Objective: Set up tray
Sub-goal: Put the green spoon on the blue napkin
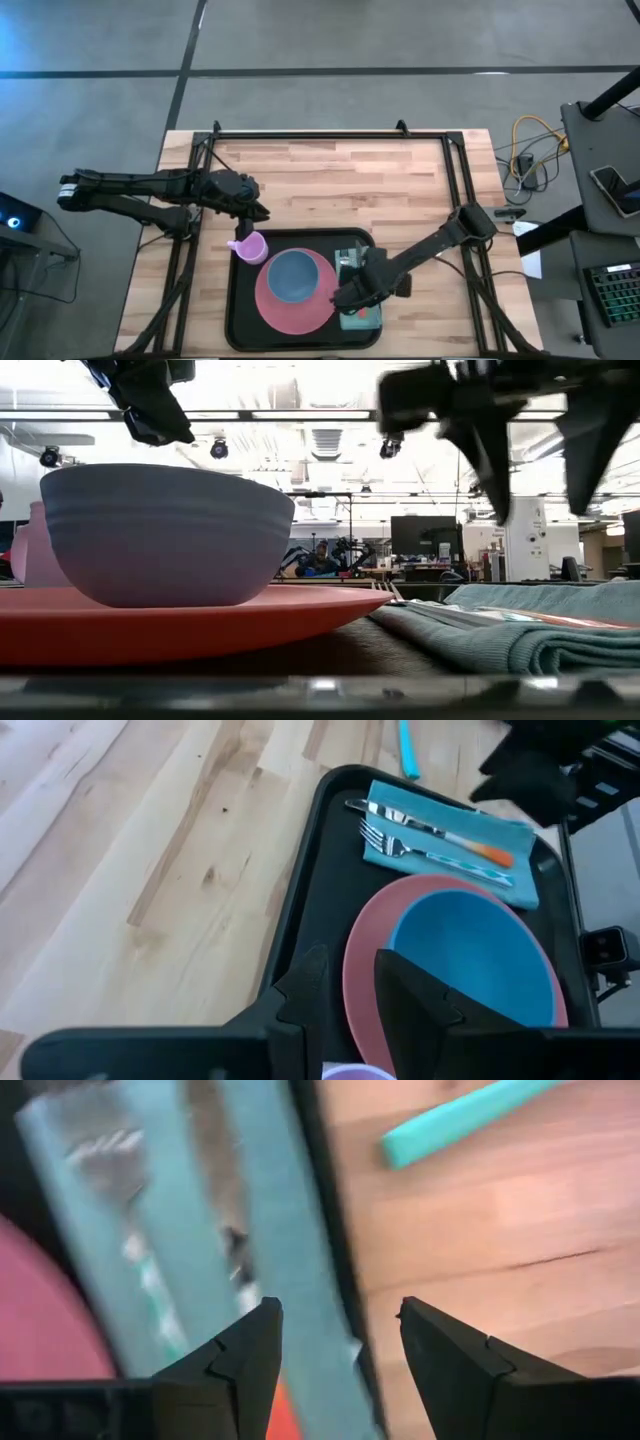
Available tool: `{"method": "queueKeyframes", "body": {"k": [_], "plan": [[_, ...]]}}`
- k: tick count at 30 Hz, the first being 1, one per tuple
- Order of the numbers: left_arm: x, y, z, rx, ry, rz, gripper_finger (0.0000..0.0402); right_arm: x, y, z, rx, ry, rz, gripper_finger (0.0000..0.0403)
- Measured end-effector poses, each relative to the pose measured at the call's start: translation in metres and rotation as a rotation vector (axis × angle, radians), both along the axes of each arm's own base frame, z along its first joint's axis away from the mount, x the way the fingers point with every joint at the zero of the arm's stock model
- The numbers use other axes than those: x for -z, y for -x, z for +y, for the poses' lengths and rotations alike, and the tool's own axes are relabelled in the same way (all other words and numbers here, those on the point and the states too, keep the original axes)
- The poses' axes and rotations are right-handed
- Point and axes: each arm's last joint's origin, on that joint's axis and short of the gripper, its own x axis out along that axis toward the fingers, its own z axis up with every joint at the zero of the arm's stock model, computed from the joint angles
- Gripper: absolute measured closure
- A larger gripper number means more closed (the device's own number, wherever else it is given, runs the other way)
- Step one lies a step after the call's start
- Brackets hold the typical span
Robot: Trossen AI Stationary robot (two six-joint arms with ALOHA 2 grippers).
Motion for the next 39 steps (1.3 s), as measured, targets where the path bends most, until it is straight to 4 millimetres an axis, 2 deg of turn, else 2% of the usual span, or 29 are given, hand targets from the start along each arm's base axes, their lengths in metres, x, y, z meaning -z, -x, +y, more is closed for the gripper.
{"method": "queueKeyframes", "body": {"k": [4,9,11,13,17,20,23,26,29,34,39], "plan": [[-0.002,-0.001,0.0,0.011,-0.013,-0.023,0.0335,0.012,0.01,-0.005,0.084,0.023,0.09,0.0211],[-0.003,-0.002,0.0,0.025,-0.031,-0.035,0.0335,0.026,0.023,-0.011,0.102,0.036,0.166,0.0211],[-0.002,-0.002,0.0,0.025,-0.031,-0.034,0.0335,0.024,0.026,-0.013,-0.043,0.009,0.183,0.0212],[-0.002,-0.002,0.0,0.025,-0.031,-0.034,0.0335,0.018,0.029,-0.015,-0.273,-0.035,0.218,0.0215],[-0.002,-0.002,0.0,0.024,-0.031,-0.035,0.0335,0.006,0.041,-0.026,-0.66,-0.099,0.408,0.0224],[-0.003,-0.003,0.0,0.024,-0.032,-0.038,0.0335,0.002,0.045,-0.038,-0.905,-0.208,0.393,0.0224],[-0.003,-0.003,0.0,0.024,-0.032,-0.042,0.0335,-0.002,0.047,-0.047,-1.033,-0.309,0.352,0.0223],[-0.003,-0.003,0.0,0.021,-0.028,-0.042,0.0335,-0.001,0.058,-0.055,-1.201,-0.386,0.442,0.0225],[-0.001,-0.003,0.0,0.011,-0.015,-0.036,0.0335,-0.002,0.07,-0.066,-1.282,-0.431,0.472,0.0232],[-0.001,-0.003,0.0,0.009,-0.014,-0.034,0.0335,0.009,0.088,-0.075,-1.371,-0.39,0.539,0.0243],[-0.001,-0.003,0.0,-0.003,0.0,-0.034,0.0335,0.019,0.1,-0.08,-1.475,-0.351,0.435,0.0248]]}}
